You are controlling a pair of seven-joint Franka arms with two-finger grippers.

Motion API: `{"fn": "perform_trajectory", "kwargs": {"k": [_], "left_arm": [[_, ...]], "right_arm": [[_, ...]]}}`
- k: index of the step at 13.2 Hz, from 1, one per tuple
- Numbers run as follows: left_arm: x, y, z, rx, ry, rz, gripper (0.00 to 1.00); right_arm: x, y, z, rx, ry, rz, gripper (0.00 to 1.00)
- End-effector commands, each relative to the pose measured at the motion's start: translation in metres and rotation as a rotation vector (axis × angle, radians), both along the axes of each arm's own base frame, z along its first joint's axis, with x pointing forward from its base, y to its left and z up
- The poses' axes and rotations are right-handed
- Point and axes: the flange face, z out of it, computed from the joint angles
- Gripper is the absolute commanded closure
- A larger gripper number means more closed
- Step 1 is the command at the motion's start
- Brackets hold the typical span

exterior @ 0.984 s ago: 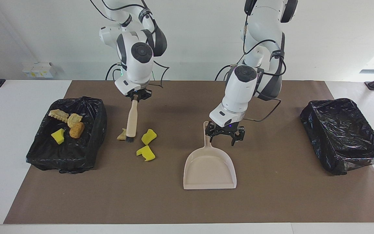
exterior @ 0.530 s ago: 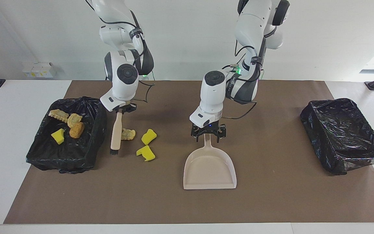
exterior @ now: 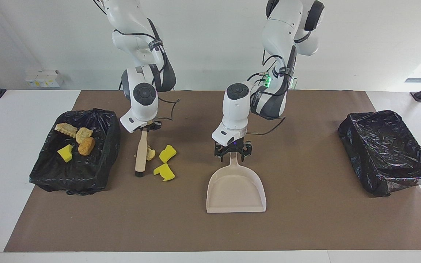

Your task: Sweep and dump trash in bin

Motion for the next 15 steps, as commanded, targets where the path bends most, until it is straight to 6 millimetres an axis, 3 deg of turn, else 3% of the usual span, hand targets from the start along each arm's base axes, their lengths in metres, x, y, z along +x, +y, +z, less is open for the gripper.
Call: {"fn": "perform_trajectory", "kwargs": {"k": [1,3,4,5,7,9,11,13,15], "left_arm": [[-0.019,0.008,0.009,0.018,0.003,0.006,0.32],[-0.023,0.012,0.012,0.018,0.005,0.008,0.36],[-0.024,0.012,0.012,0.015,0.007,0.012,0.45],[-0.024,0.012,0.011,0.015,0.008,0.015,0.64],[-0.025,0.013,0.010,0.014,0.009,0.022,1.00],[-0.023,0.015,0.011,0.016,0.008,0.012,1.00],[-0.017,0.026,0.027,0.004,-0.009,0.026,1.00],[-0.004,0.056,0.052,0.013,-0.010,0.043,1.00],[0.009,0.085,0.060,0.062,0.020,-0.088,1.00]], "right_arm": [[0.004,0.022,0.012,0.079,0.001,0.009,1.00],[0.011,0.018,0.043,0.078,-0.003,0.009,1.00],[0.012,0.011,0.060,0.075,-0.011,0.011,1.00],[0.010,0.000,0.075,0.068,-0.023,0.005,1.00],[0.006,-0.013,0.079,-0.036,-0.036,0.061,1.00],[0.002,-0.028,0.077,-0.126,-0.053,0.152,1.00],[0.000,-0.035,0.066,-0.203,-0.041,0.199,1.00],[0.004,-0.037,0.045,-0.207,-0.021,0.202,1.00],[0.010,-0.037,0.026,-0.186,-0.021,0.187,1.00]]}}
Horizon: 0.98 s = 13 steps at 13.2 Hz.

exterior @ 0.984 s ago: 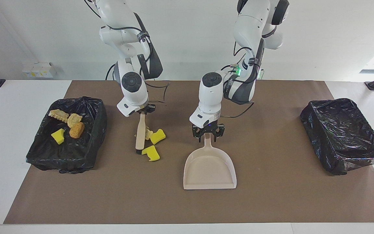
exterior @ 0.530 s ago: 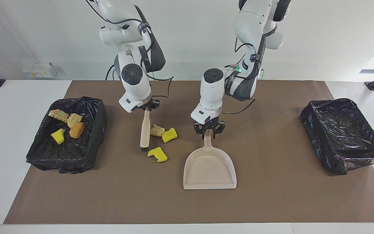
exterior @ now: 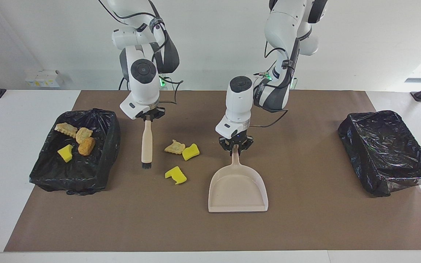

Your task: Sweep and dump trash in bin

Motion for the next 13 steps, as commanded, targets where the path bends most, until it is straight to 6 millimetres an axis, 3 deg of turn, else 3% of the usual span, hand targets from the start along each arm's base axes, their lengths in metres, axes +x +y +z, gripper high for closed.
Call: {"fn": "perform_trajectory", "kwargs": {"k": [1,6,9,11,13], "left_arm": [[0.008,0.045,0.018,0.057,0.031,-0.136,1.00],[0.027,0.139,0.035,0.108,0.173,-0.539,1.00],[0.024,0.164,0.034,0.125,0.246,-0.741,1.00],[0.023,0.176,0.033,0.131,0.268,-0.920,1.00],[0.023,0.192,0.031,0.137,0.282,-1.141,1.00]], "right_arm": [[0.002,0.003,-0.023,0.018,0.002,0.010,1.00],[-0.018,0.052,-0.046,0.202,0.054,-0.097,1.00],[-0.035,0.099,-0.049,0.240,0.070,-0.070,1.00],[-0.037,0.119,-0.046,0.355,0.081,-0.154,1.00],[-0.038,0.141,-0.037,0.352,0.069,-0.222,1.00]]}}
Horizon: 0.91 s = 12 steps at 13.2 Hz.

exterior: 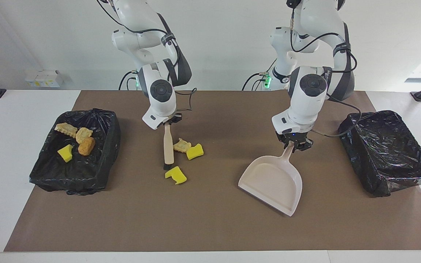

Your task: Sweep and dump trash in bin

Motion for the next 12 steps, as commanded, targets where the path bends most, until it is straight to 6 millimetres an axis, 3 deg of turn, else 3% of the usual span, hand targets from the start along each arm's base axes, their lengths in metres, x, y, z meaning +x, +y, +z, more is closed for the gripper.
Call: {"fn": "perform_trajectory", "kwargs": {"k": [1,3,5,7,8,10,12], "left_arm": [[-0.017,0.020,-0.001,-0.022,0.042,-0.237,1.00],[-0.030,0.021,-0.009,-0.019,0.025,-0.335,1.00],[-0.054,0.010,-0.020,-0.012,-0.013,-0.397,1.00],[-0.072,0.000,-0.026,0.014,-0.031,-0.453,1.00],[-0.077,-0.012,-0.029,0.013,-0.029,-0.478,1.00],[-0.080,-0.020,-0.034,0.013,-0.026,-0.494,1.00],[-0.082,-0.026,-0.036,0.011,-0.026,-0.492,1.00]], "right_arm": [[0.005,0.015,0.014,0.008,-0.013,-0.106,1.00],[0.013,0.007,0.042,0.001,-0.016,-0.132,1.00],[0.021,-0.024,0.067,-0.010,-0.012,-0.171,1.00],[0.011,-0.046,0.060,-0.139,-0.048,-0.082,1.00],[0.002,-0.044,0.064,-0.195,-0.071,-0.036,1.00],[-0.017,-0.030,0.041,-0.212,-0.037,0.000,1.00],[-0.015,-0.016,0.023,-0.142,-0.009,-0.023,1.00]]}}
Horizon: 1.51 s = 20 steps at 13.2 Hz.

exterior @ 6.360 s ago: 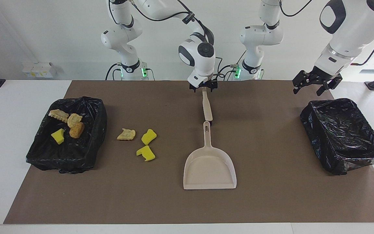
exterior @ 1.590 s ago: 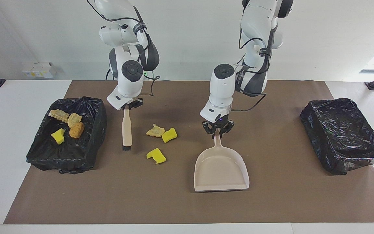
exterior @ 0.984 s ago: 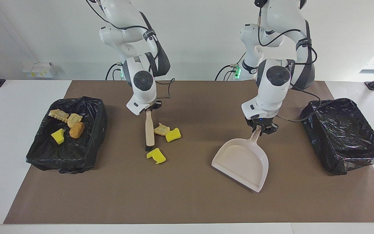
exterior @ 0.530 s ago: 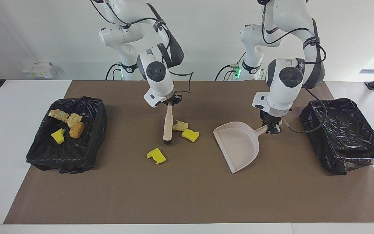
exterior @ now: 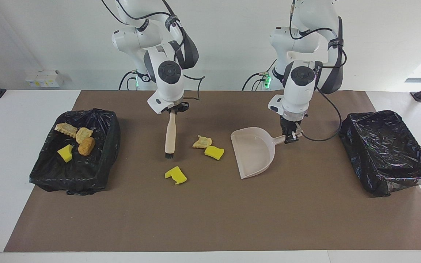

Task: Sweep and dump trash in bin
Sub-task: 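Sweep the trash pieces into the dustpan with the right gripper's brush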

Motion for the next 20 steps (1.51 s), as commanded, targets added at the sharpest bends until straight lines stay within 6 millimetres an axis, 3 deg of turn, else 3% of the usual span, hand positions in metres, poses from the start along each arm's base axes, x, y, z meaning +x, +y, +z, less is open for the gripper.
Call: {"fn": "perform_trajectory", "kwargs": {"k": [1,3,5,8,10,12,14,17,20], "left_arm": [[-0.013,-0.006,-0.007,0.013,-0.010,-0.037,1.00],[-0.014,-0.011,-0.008,0.012,-0.012,-0.047,1.00],[-0.019,-0.022,-0.008,0.011,-0.012,-0.069,1.00],[-0.031,-0.041,-0.032,-0.012,-0.040,-0.126,1.00],[-0.032,-0.044,-0.034,-0.030,-0.068,-0.137,1.00],[-0.038,-0.055,-0.039,-0.031,-0.065,-0.153,1.00],[-0.035,-0.059,-0.043,-0.054,-0.083,-0.150,1.00],[-0.021,-0.057,-0.040,-0.124,-0.074,-0.066,1.00],[-0.003,-0.052,-0.026,-0.133,-0.077,-0.024,1.00]], "right_arm": [[-0.001,0.015,-0.024,0.092,0.034,-0.023,1.00],[-0.010,0.053,-0.044,0.124,0.012,0.003,1.00],[-0.010,0.067,-0.043,0.200,0.019,-0.052,1.00],[0.003,0.088,-0.035,0.390,0.016,-0.206,1.00],[0.006,0.119,-0.022,0.473,0.007,-0.239,1.00],[0.017,0.126,-0.007,0.487,0.003,-0.251,1.00],[0.022,0.113,0.018,0.477,0.026,-0.234,1.00],[0.030,0.062,0.063,0.273,-0.024,-0.104,1.00],[0.052,0.007,0.060,0.090,-0.077,0.087,1.00]]}}
